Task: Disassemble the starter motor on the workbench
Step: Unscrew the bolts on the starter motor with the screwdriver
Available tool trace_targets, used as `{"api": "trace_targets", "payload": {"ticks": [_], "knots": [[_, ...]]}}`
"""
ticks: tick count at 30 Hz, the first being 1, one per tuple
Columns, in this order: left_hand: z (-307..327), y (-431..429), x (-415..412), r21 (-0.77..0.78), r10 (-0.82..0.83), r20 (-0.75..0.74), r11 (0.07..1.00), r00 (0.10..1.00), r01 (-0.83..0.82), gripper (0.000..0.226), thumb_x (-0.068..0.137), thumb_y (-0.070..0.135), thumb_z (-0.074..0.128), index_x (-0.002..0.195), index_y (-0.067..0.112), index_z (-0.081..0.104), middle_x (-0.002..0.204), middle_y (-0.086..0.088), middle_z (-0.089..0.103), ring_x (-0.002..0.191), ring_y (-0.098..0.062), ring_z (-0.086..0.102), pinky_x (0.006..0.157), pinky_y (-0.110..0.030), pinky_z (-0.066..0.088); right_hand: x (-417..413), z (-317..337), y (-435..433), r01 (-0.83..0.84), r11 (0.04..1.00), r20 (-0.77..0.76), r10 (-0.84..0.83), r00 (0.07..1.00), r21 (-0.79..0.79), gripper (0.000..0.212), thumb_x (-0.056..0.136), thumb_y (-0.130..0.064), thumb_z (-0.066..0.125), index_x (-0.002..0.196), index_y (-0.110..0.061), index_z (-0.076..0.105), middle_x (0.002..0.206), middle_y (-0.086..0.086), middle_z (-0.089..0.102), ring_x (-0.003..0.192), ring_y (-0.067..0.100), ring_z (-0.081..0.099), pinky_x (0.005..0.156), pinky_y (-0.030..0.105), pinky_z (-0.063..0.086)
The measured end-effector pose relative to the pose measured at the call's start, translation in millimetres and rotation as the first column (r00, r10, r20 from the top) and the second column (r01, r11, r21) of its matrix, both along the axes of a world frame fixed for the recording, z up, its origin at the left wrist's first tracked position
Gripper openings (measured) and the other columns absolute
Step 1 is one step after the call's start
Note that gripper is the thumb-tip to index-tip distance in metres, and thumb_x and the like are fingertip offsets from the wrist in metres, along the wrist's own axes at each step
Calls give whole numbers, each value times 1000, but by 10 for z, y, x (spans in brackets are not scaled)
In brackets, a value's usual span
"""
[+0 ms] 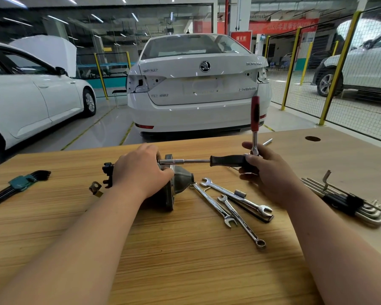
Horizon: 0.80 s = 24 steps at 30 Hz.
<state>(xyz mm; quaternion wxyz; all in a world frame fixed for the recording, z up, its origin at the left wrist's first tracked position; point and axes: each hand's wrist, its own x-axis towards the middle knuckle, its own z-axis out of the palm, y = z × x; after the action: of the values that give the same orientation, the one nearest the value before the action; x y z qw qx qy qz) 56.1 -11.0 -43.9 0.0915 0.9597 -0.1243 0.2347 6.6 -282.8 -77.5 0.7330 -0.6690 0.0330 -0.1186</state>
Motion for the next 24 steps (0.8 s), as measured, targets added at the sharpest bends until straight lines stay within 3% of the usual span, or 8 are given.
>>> {"api": "trace_targets", "payload": {"ticks": [4, 7, 10, 13, 17, 19, 22, 24], "knots": [[-3, -2, 1, -15, -15, 12, 1000, 1000, 15, 23, 74, 47, 61, 80, 31, 45, 77, 15, 44, 63, -3, 38, 50, -22, 20, 25, -1, 77, -34, 981, 32, 28, 999, 190, 40, 89, 14, 46, 105, -17, 66, 118, 18, 55, 104, 31, 65, 69, 28, 58], [5, 4, -8, -20, -35, 16, 999, 999, 35, 23, 74, 46, 62, 78, 33, 43, 75, 16, 44, 62, -1, 36, 51, -21, 19, 48, -14, 130, -12, 978, -7, 14, 1000, 208, 38, 87, 16, 47, 105, -13, 64, 124, 21, 51, 111, 35, 59, 72, 27, 57], [-4, 5, -3, -14, -42, 25, 999, 999, 42, 23, 74, 46, 62, 76, 34, 42, 74, 15, 45, 62, 0, 37, 52, -20, 19, 23, -14, 110, -9, 985, -54, 19, 998, 170, 33, 90, 11, 51, 109, -13, 63, 122, 23, 54, 102, 35, 65, 72, 29, 58], [5, 22, 4, 24, -48, 9, 999, 999, 48, 20, 76, 47, 59, 78, 35, 43, 75, 17, 45, 63, 0, 37, 52, -23, 20, -20, 47, 104, 31, 995, -102, -21, 995, 94, 23, 94, 0, 55, 113, -12, 60, 107, 22, 64, 80, 30, 74, 61, 28, 58], [20, 28, 12, 84, -69, -20, 994, 997, 71, 12, 79, 49, 54, 82, 39, 48, 77, 19, 44, 69, -7, 40, 52, -26, 21, -47, 95, 111, 48, 996, -65, -53, 997, -75, 20, 98, -18, 57, 117, -15, 61, 100, 18, 68, 71, 24, 74, 57, 26, 56], [41, 24, 12, 93, -69, -43, 993, 997, 73, 12, 79, 50, 53, 81, 40, 47, 76, 19, 44, 71, -9, 41, 54, -28, 23, -63, 112, 98, -12, 999, -62, 9, 998, -34, 21, 97, -15, 58, 117, -16, 62, 106, 19, 66, 71, 24, 72, 60, 26, 56], [47, 21, 15, 89, -58, -57, 994, 997, 63, 14, 78, 51, 54, 80, 40, 46, 71, 20, 41, 72, -10, 43, 59, -30, 27, -101, 128, 35, -137, 983, -74, 147, 986, 125, 34, 92, 6, 51, 118, -14, 60, 116, 22, 59, 72, 23, 67, 61, 27, 56], [35, 19, 22, 83, -60, -47, 994, 997, 64, 15, 78, 50, 54, 76, 39, 44, 70, 20, 41, 72, -10, 42, 60, -31, 28, -110, 132, 10, -159, 965, -111, 185, 976, 207, 38, 90, 9, 47, 120, -10, 59, 110, 23, 58, 67, 21, 66, 57, 27, 55]]}}
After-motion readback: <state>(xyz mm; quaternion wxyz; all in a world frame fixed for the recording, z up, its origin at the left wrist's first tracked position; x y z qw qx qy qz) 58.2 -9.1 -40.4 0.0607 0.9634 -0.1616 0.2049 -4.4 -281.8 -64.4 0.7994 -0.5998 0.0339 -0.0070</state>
